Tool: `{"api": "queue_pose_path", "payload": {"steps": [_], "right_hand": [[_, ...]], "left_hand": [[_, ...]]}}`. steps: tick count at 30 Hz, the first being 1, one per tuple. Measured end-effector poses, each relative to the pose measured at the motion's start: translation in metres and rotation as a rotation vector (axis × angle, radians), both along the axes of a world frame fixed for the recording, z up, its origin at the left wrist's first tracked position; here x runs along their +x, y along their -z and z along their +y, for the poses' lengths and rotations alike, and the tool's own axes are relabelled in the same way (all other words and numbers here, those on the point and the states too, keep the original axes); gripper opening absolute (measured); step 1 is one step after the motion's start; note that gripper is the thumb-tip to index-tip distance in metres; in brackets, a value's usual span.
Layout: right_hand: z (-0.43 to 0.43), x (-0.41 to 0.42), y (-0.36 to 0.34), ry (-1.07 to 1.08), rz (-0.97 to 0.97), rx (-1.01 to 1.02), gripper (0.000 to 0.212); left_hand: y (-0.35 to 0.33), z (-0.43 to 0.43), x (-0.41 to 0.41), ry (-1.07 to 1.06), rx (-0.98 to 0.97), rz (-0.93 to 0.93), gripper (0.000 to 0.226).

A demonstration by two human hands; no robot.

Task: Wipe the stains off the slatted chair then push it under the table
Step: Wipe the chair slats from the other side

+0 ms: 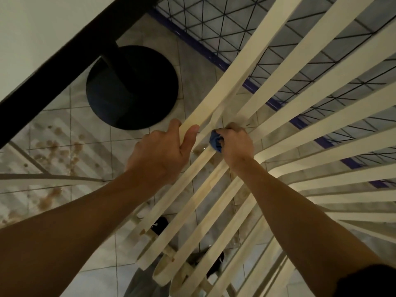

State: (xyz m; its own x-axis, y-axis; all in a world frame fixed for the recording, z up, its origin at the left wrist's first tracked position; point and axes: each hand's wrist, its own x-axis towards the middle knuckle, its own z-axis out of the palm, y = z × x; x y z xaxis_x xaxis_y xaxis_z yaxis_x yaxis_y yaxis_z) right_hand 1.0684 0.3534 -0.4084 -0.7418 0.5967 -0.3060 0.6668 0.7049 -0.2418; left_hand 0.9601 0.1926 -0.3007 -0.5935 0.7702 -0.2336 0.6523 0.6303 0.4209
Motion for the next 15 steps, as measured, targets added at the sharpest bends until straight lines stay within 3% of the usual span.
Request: {"api": "queue_pose_path", "payload": {"steps": [4,9,15], "right_hand": [[-0.005,-0.014,0.003,0.107,0.004,-0.154,0.032],[-0.022,-0.021,-0.001,-0.076,-0.061,-0.241,0.012],[0.011,-0.008,0.002,-0.015,-0.117,-0.101,0.034]], "left_hand": [[0.0,0.001,0.001,-0.013,-0.02,-0.011,0.063],[0.006,0.0,-0.001,-0.028,-0.022,0.023,0.066],[0.005,-0.001,-0.001,-0.021,0.008,-0.011,0.062]]}}
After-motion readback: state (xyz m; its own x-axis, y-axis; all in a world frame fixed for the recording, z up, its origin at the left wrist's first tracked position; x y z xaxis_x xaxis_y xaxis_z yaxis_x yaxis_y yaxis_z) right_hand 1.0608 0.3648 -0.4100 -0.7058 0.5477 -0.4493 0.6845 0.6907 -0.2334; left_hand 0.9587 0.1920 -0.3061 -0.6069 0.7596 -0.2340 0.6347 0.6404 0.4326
